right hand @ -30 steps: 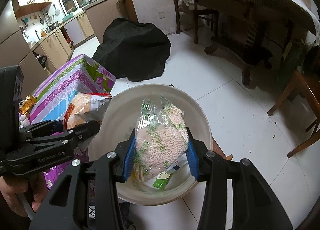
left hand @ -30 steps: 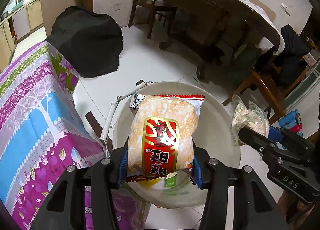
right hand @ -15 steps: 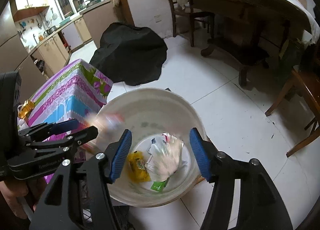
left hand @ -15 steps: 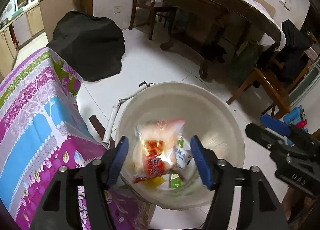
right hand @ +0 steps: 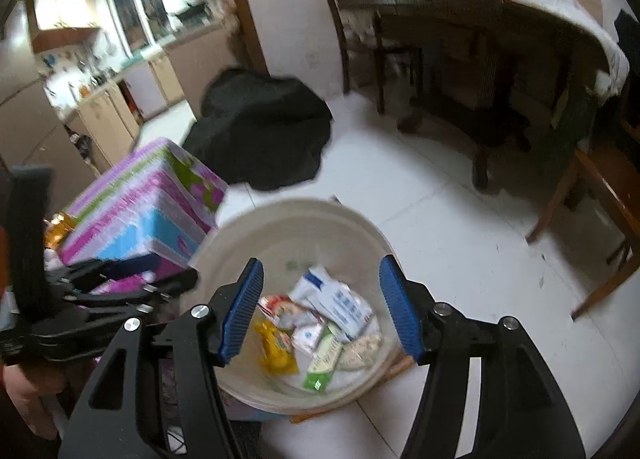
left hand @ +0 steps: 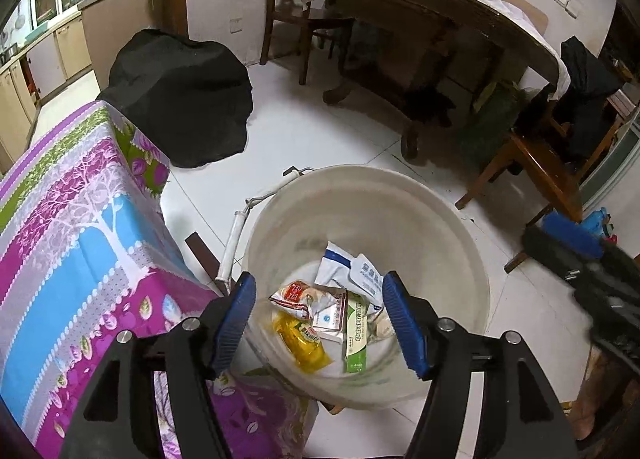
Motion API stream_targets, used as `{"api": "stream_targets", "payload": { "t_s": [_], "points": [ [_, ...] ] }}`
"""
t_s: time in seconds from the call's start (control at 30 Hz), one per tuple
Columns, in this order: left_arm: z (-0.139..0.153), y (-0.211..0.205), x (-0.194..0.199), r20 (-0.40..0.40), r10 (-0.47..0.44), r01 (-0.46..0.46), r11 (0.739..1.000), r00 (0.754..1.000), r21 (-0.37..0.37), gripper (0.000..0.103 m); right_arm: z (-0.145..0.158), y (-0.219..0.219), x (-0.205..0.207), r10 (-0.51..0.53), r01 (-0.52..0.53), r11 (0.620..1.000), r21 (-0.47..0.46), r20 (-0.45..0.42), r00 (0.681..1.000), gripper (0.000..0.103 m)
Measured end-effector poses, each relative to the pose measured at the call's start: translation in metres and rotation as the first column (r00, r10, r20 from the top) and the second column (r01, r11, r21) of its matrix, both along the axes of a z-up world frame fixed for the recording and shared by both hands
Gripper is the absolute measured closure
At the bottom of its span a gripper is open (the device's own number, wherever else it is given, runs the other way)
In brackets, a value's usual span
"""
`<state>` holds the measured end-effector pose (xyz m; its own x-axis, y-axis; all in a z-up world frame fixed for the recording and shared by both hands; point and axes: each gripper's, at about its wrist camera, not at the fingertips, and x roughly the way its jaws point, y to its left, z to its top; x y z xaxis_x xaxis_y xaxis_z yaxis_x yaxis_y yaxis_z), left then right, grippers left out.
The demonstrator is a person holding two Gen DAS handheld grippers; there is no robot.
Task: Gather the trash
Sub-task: 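Move both open tools back over the table items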
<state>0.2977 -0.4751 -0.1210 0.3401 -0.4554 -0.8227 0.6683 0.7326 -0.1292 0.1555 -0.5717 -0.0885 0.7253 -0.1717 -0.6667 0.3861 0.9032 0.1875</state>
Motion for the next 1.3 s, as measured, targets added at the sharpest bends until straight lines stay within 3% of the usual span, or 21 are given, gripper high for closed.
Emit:
{"api": "stream_targets", "payload": {
  "t_s": [0.2, 0.43, 0.53, 0.73, 1.0, 1.1, 1.3],
  "points": [
    [0.01, 0.065, -0.007, 0.061, 0.025, -0.023, 0.999, 0.998, -0.025, 0.037, 0.024, 0.056, -0.033, 0.088, -0.07, 0.992, -0.102, 0.181, 0.98, 0.045],
    [0.013, 0.213, 0.017, 0.07, 0.226, -0.223, 0.974, 0.972, -0.047, 0.036, 0.006, 0.096, -0.025, 0.176, -0.168, 0.984, -0.059, 0.18, 0.968, 0.039],
    [0.015, 0.293, 0.033, 0.051, 0.369, -0.365, 0.928, 0.928, -0.074, 0.036, -0.001, 0.111, -0.016, 0.212, -0.209, 0.977, -0.036, 0.162, 0.964, 0.039],
    [0.012, 0.402, 0.046, 0.014, 0.547, -0.543, 0.834, 0.837, -0.093, 0.036, -0.007, 0.156, -0.002, 0.291, -0.291, 0.956, -0.025, 0.137, 0.947, 0.038],
    [-0.006, 0.475, 0.066, -0.009, 0.669, -0.667, 0.741, 0.744, -0.075, 0.032, -0.01, 0.196, 0.003, 0.381, -0.378, 0.925, -0.051, 0.112, 0.918, 0.034],
    [-0.01, 0.477, 0.085, -0.023, 0.672, -0.672, 0.737, 0.74, -0.08, 0.026, -0.012, 0.201, 0.0, 0.38, -0.378, 0.925, -0.044, 0.108, 0.918, 0.033],
    [-0.018, 0.45, 0.12, -0.013, 0.659, -0.659, 0.751, 0.752, -0.045, 0.025, -0.014, 0.197, -0.005, 0.353, -0.351, 0.936, -0.043, 0.095, 0.931, 0.032]
  ]
}}
